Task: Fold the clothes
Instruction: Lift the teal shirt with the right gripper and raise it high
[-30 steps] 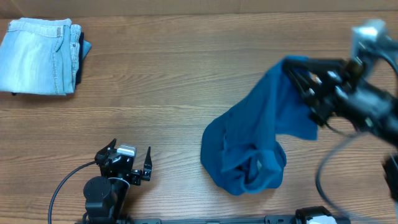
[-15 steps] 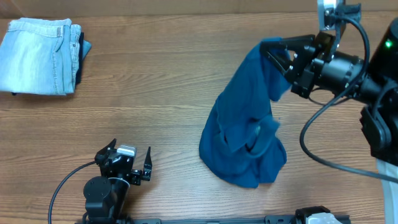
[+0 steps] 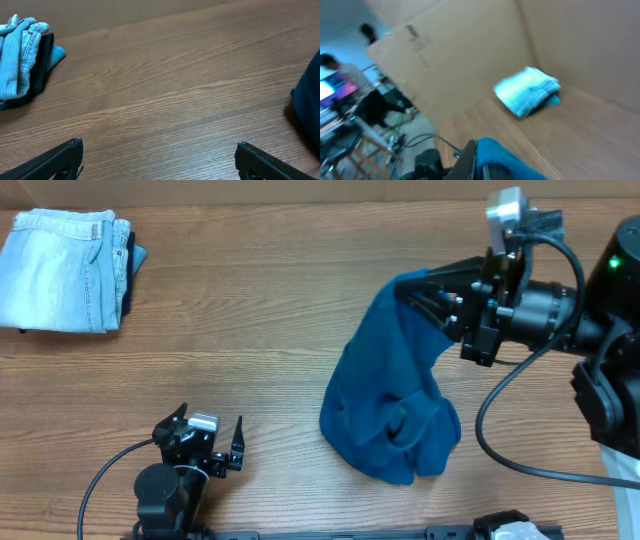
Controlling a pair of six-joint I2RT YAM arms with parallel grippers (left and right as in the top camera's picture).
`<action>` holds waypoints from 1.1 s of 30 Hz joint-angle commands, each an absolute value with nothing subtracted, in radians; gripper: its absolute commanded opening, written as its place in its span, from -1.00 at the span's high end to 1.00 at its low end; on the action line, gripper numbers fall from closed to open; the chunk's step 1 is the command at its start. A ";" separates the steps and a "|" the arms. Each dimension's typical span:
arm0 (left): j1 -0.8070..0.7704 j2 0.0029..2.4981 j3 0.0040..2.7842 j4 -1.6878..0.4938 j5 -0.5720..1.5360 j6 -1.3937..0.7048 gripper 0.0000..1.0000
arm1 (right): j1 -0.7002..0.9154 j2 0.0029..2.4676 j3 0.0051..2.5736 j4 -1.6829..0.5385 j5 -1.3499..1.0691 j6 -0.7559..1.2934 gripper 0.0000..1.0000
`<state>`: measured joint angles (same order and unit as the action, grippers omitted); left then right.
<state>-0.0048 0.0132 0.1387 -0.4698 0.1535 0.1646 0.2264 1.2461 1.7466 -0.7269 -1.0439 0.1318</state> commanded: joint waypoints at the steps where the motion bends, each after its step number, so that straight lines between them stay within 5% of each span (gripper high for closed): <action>1: 0.001 0.004 0.133 -0.466 0.154 0.176 -1.00 | 0.252 1.256 1.769 -0.617 -1.031 0.160 0.92; 12: 0.001 0.004 0.133 -0.466 0.154 0.176 -1.00 | 0.223 1.337 1.769 -0.474 -0.393 0.197 0.92; 21: 0.001 0.004 0.133 -0.466 0.154 0.176 -1.00 | 0.175 1.534 1.769 -0.044 -0.006 0.206 0.92; 33: 0.001 0.004 0.133 -0.466 0.154 0.176 -1.00 | 0.072 1.534 1.851 -0.030 0.112 0.130 0.92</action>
